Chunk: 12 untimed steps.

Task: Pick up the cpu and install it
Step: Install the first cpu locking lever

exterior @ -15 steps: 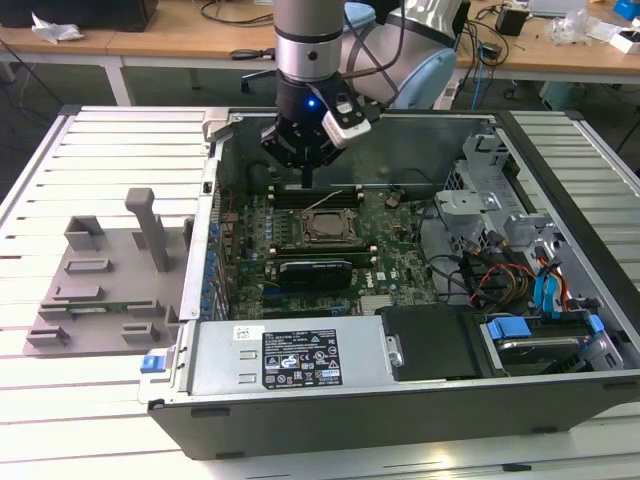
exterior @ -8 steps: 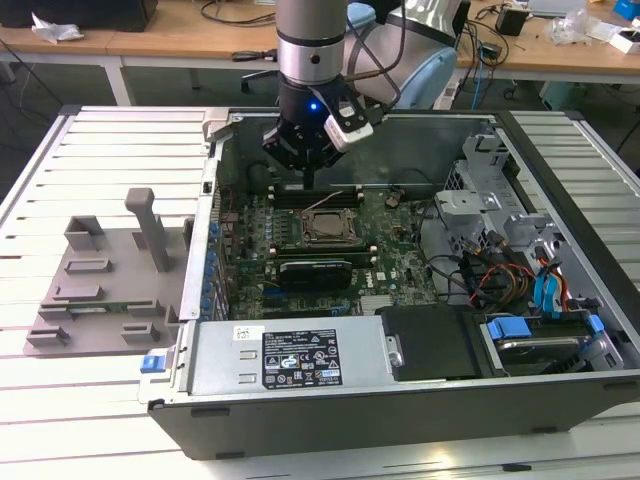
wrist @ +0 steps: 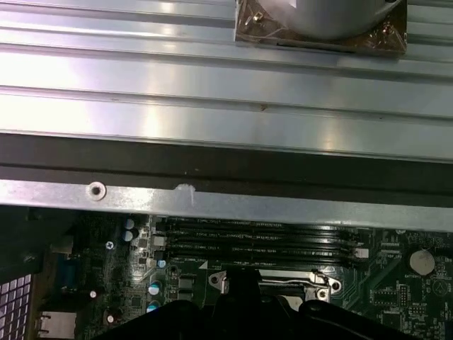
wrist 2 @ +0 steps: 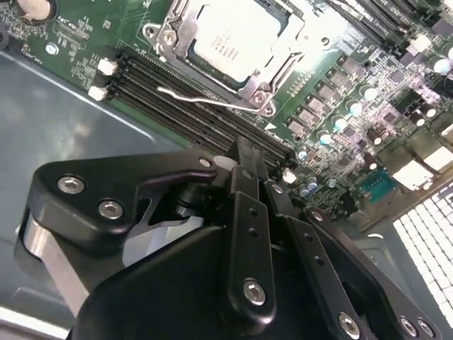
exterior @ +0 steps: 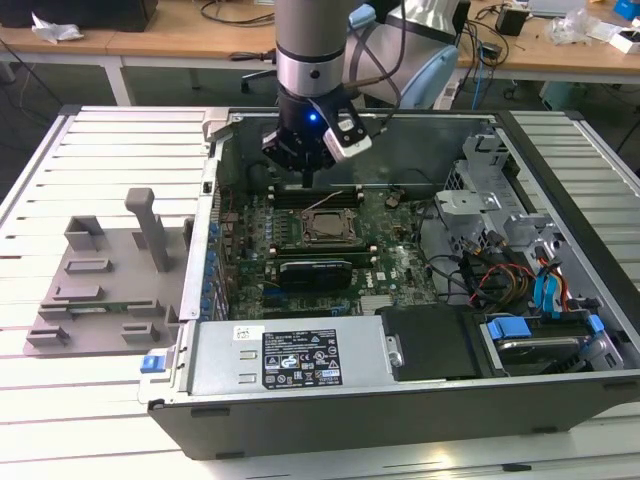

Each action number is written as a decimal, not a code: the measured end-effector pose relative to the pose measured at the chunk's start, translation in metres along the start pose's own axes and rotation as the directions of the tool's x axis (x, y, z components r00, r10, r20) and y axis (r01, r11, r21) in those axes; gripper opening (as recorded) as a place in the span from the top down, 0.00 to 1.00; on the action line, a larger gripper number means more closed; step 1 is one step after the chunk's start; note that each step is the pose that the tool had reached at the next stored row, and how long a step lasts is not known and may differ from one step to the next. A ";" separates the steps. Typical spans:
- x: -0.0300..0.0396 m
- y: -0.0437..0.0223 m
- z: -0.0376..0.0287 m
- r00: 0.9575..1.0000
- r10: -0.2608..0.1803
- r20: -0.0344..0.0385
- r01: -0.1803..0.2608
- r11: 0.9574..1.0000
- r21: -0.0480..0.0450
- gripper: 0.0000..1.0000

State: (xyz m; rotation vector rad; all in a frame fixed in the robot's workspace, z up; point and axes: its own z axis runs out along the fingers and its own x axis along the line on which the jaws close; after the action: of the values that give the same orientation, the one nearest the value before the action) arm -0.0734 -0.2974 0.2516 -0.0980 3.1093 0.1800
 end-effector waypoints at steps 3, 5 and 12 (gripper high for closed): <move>0.0003 -0.0017 0.0056 1.000 0.000 0.000 0.000 1.000 -0.004 0.89; 0.0004 -0.0023 0.0085 1.000 0.000 0.000 0.000 1.000 -0.006 0.89; 0.0007 -0.0039 0.0218 1.000 -0.005 -0.001 0.005 1.000 0.000 0.89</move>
State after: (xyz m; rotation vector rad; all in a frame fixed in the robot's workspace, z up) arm -0.0734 -0.2989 0.2295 -0.1053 3.1094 0.1797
